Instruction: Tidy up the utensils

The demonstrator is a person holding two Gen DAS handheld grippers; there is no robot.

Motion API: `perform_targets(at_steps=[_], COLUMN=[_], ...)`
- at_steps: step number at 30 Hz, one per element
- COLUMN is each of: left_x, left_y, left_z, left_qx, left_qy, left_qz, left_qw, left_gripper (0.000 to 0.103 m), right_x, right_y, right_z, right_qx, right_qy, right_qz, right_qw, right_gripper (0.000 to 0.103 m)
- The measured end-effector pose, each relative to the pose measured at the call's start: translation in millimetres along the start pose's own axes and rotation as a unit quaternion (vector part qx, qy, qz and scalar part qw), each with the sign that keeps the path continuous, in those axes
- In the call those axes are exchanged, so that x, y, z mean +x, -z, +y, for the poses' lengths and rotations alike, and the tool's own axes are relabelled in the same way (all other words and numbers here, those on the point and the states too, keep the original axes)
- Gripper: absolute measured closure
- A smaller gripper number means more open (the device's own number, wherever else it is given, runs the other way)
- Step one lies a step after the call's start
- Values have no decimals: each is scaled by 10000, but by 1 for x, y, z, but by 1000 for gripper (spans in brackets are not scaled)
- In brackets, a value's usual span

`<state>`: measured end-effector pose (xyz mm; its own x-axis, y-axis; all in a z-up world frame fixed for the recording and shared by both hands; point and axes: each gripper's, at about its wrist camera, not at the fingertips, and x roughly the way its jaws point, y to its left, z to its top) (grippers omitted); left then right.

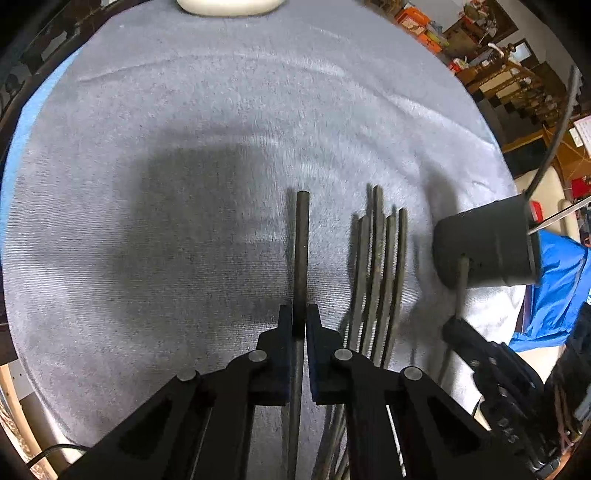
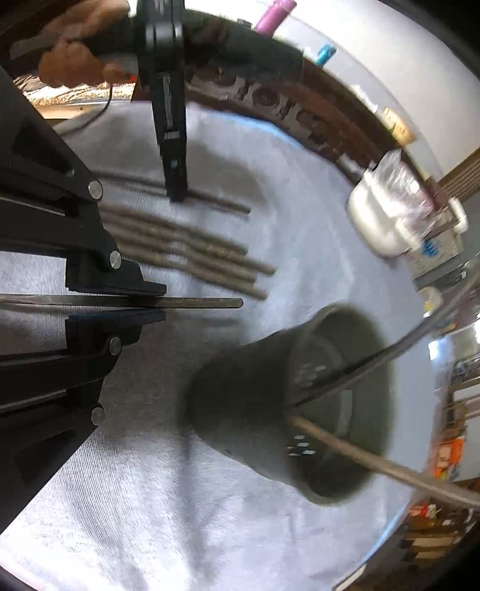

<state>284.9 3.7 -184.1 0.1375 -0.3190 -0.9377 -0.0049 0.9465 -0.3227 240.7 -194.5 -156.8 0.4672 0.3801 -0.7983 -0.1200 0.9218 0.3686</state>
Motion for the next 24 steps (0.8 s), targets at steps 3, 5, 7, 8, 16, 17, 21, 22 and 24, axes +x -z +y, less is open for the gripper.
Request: perform_targets(at_steps=[3, 5, 7, 8, 16, 17, 21, 22, 24], left_x=[-24, -46, -65, -78, -149, -156, -179, -183, -192], left_y=[2, 3, 5, 7, 22, 23, 27, 25, 16], left_z=[-2, -7, -12, -16, -57, -63, -81, -87, -102], left_qx=[13, 90, 163, 217, 675, 746, 981, 1028, 1135], left_qy=[17, 37, 57, 78, 238, 260, 316, 321, 306], left_qz=[-289, -554, -785, -930, -1830, -1929, -2234, -2291, -2447], left_qw=[9996, 9984, 9968, 9954, 9805, 9780, 9693, 9674, 9624], left_gripper=[96, 96, 96, 96, 97, 97, 97, 97, 97], right_x=[-26, -43, -63, -74, -151, -160, -187, -194, -204], right_y=[-5, -8, -10, -11, -15, -16, -22, -24, -27], right_z=[4, 7, 11, 11, 8, 7, 1, 1, 0], right_qx=[-90, -162, -214, -229, -182, -163, -44, -12, 5], right_qy=[-195, -301, -386, -441, -510, -499, -499, -506, -520], right_qz=[-387, -676, -1000, -1196, -2696, -2866, -3352, -3448, -3565], right_qw=[9990, 9971, 9940, 9916, 9615, 9566, 9408, 9373, 9328], right_gripper=[96, 96, 96, 96, 96, 96, 96, 96, 96])
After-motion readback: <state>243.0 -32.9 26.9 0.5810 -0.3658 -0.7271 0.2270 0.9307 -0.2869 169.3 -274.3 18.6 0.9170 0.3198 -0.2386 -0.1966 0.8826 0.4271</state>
